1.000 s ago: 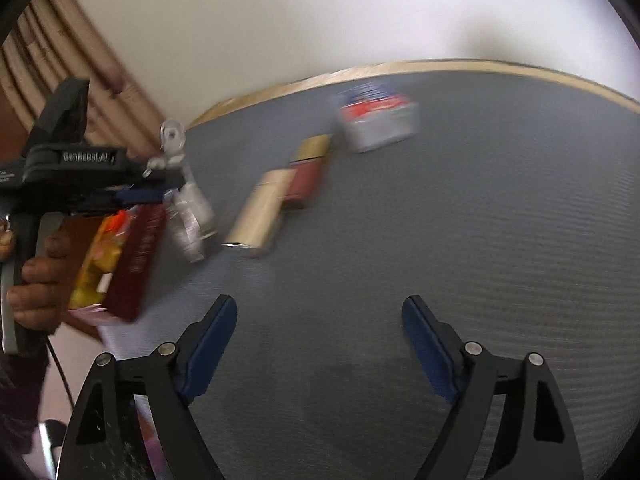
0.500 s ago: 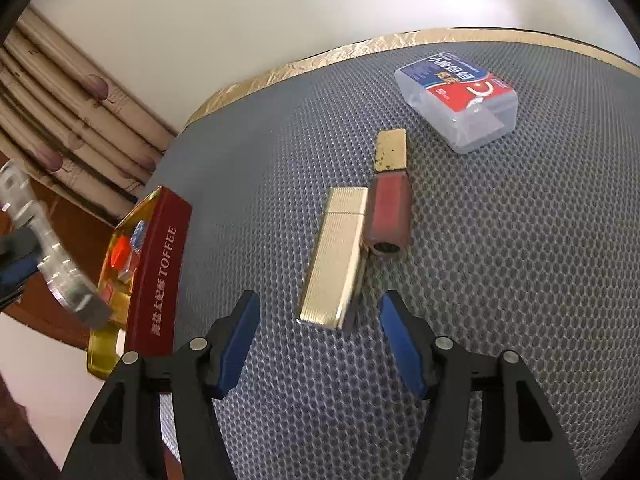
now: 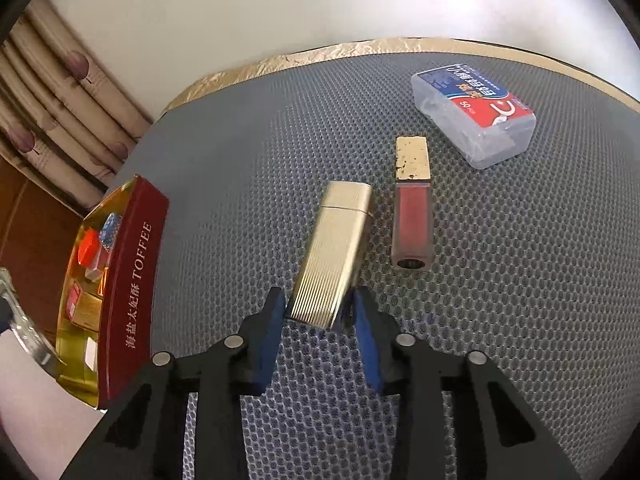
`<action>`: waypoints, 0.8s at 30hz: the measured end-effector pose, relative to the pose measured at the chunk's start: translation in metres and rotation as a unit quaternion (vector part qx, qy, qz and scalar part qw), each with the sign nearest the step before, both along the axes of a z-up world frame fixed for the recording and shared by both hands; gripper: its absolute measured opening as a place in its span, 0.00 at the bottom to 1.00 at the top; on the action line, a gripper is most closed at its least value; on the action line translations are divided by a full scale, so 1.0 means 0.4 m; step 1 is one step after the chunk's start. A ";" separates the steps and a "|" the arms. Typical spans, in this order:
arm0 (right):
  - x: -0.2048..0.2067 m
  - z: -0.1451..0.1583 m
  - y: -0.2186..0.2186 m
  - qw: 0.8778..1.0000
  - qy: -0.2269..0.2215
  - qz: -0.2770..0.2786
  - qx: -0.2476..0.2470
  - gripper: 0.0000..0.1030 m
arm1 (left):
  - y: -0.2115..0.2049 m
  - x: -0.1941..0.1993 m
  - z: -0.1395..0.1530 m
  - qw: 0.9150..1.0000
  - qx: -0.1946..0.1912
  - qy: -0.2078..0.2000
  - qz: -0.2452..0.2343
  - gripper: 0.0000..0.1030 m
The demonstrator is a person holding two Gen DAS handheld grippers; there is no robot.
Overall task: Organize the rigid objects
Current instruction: 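Carry the silver clip into the gold tin and open the left gripper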
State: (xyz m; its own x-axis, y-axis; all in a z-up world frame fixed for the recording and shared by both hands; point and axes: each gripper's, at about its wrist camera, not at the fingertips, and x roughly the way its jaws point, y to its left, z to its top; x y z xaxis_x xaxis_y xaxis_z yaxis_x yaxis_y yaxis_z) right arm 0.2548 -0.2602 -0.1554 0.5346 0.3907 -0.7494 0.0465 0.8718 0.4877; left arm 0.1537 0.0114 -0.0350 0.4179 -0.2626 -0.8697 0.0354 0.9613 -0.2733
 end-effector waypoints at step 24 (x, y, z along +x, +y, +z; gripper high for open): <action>-0.135 0.060 -0.114 0.964 0.042 0.036 0.261 0.29 | 0.153 -0.092 -0.016 0.985 0.061 -0.098 0.130 0.39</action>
